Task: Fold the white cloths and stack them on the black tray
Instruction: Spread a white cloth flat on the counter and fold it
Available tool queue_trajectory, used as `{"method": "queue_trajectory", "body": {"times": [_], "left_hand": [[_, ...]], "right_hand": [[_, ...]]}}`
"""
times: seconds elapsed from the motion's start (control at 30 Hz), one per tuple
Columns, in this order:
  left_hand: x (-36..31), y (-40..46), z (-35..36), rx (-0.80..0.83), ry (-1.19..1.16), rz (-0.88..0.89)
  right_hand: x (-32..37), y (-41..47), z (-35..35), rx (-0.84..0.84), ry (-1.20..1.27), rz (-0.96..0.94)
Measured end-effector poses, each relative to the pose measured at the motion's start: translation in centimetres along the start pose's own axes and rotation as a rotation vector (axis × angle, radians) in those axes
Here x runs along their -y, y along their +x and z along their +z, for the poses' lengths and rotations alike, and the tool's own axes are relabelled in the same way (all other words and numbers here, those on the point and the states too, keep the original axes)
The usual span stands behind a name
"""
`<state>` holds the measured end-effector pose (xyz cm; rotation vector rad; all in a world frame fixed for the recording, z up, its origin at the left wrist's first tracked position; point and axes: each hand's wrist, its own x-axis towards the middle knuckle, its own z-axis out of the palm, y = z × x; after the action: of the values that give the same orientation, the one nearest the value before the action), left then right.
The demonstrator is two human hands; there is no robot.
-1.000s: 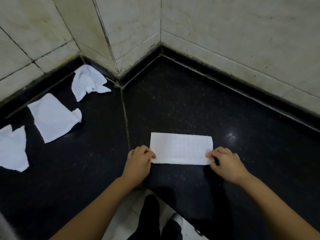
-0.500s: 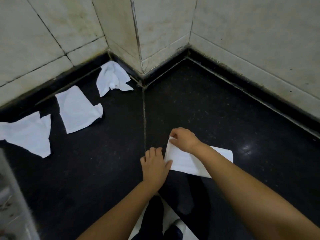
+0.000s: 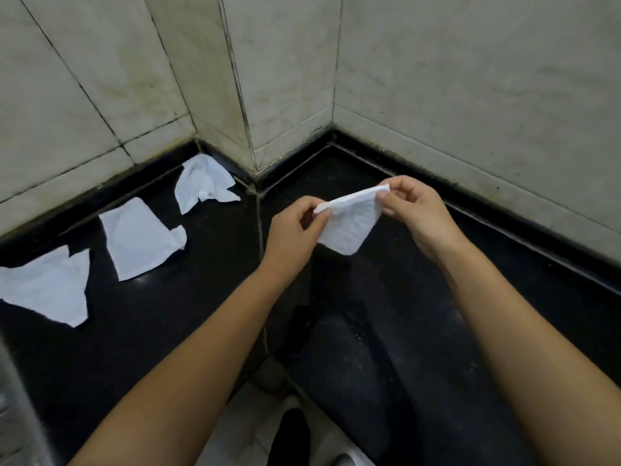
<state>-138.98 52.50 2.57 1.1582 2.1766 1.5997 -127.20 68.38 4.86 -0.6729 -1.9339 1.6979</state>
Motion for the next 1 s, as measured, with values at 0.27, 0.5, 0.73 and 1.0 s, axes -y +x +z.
{"method": "queue_trajectory", "body": {"times": [0.27, 0.5, 0.73, 1.0], "left_hand": [[7.1, -11.5, 0.6, 0.28, 0.09, -0.217], [9.9, -14.0, 0.5, 0.486, 0.136, -0.36], [11.0, -4.7, 2.3, 0.346, 0.138, -0.439], [13.3, -0.5, 4.7, 0.398, 0.429, -0.486]], "right_hand": [[-9.2, -10.7, 1.3, 0.221, -0.178, 0.228], [-14.3, -13.4, 1.7, 0.327, -0.329, 0.381], [-13.0, -4.8, 2.3, 0.068, -0.326, 0.42], [-14.9, -1.2, 4.4, -0.034, -0.636, 0.512]]}}
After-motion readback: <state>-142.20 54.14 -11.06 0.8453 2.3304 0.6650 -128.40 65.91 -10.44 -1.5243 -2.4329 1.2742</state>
